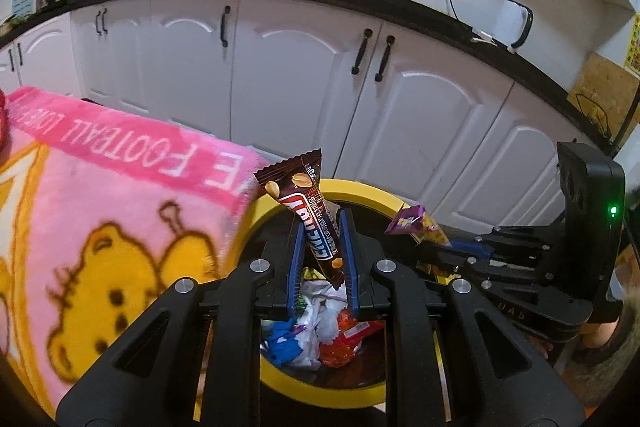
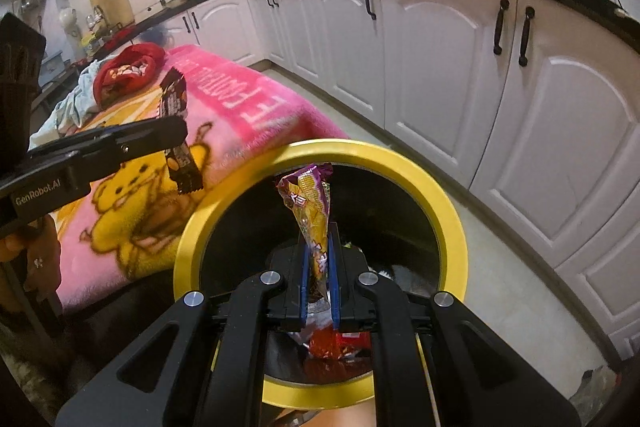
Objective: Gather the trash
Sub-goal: 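Carry the candy bar and wrapper over the yellow bin, then open both tools to drop the candy bar and wrapper into the bin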
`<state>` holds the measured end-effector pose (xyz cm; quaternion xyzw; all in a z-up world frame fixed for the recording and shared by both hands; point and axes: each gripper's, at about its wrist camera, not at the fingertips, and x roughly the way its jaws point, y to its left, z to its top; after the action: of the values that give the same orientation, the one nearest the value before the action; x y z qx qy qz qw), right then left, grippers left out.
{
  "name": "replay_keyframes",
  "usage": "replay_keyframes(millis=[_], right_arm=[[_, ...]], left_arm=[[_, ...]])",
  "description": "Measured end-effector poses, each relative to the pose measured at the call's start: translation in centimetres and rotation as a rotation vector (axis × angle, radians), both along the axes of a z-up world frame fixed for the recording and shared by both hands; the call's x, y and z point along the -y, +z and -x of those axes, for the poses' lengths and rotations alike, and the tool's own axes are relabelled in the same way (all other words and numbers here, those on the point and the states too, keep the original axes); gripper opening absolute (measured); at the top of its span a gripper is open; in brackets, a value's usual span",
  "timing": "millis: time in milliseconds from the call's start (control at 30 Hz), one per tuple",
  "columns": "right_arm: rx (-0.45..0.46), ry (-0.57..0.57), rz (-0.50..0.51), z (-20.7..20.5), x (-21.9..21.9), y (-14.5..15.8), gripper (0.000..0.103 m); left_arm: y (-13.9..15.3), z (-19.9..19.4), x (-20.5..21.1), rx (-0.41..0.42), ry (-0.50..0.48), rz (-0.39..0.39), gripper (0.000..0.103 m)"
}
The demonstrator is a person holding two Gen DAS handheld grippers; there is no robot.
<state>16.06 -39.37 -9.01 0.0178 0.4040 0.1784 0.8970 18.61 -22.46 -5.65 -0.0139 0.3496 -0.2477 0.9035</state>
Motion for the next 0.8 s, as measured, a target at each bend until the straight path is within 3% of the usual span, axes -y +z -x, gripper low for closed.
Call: replay_keyframes(millis=[800], right_arm=[[-0.096,-0.019,0.031,-0.4,-0.6,-4.4,0.013]], left_arm=[[-3.0,-1.5,1.8,-0.094,-0.05,-0.025,0.012]])
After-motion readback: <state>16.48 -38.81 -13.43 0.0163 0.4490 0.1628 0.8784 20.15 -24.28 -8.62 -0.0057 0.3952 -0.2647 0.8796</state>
